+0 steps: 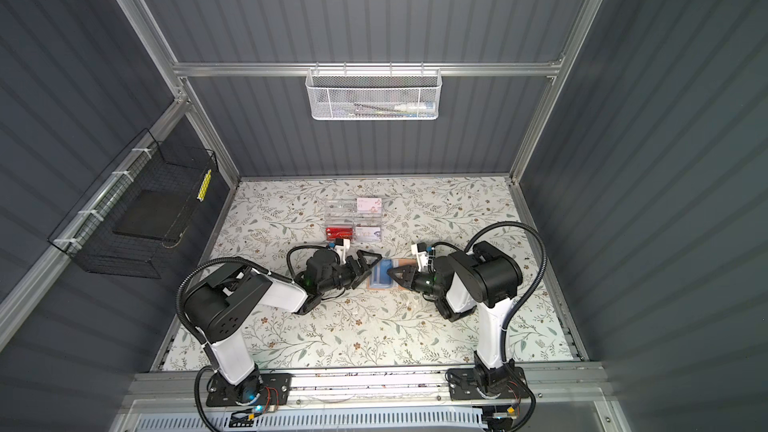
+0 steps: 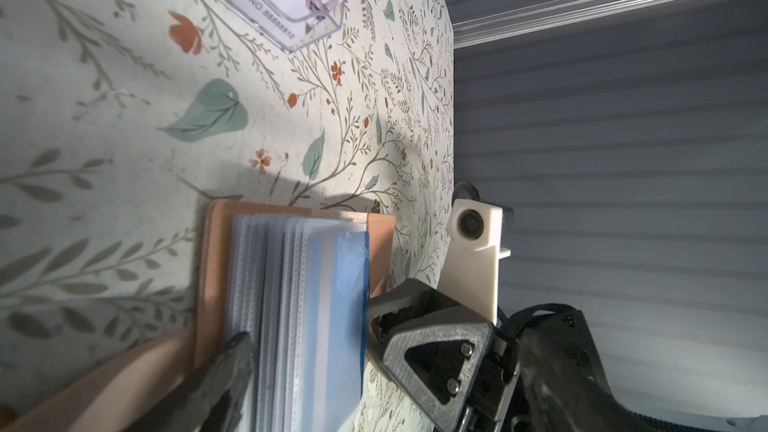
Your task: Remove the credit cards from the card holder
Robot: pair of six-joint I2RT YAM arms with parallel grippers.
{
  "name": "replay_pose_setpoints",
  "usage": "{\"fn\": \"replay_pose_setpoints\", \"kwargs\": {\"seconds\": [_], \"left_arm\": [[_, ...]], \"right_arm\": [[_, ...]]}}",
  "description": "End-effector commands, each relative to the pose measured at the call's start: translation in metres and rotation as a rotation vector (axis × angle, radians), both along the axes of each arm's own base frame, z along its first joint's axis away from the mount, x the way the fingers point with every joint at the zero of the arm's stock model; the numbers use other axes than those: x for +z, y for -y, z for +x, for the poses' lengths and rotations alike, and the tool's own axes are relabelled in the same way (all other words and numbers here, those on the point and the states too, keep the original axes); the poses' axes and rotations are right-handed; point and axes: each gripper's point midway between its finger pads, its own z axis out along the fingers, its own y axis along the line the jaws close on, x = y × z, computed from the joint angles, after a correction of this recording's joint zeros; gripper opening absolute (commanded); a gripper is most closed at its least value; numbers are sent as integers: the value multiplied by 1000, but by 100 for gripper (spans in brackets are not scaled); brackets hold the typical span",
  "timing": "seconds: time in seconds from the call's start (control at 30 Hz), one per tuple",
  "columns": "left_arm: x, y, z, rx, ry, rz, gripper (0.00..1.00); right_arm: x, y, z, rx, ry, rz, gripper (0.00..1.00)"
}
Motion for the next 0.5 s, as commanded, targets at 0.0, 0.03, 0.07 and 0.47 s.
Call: {"fn": "replay_pose_setpoints", "kwargs": {"seconds": [0.0,0.03,0.07,0.47], "left_arm": [[-32,-5,-9,-13,-74,72,100],[-33,-5,-9,-12,-77,73,100],[-34,-5,-10,-13,-77,73,100],[-34,-2,-14,-39,-91,59,100]], "right_arm": [[-19,0,-18,34,-86,-30,28],[-18,0,-17,35,-83,-24,28],[-17,-1,-16,37,-82,-20,28],[-1,-13,-6,63,-54,32,29]]}}
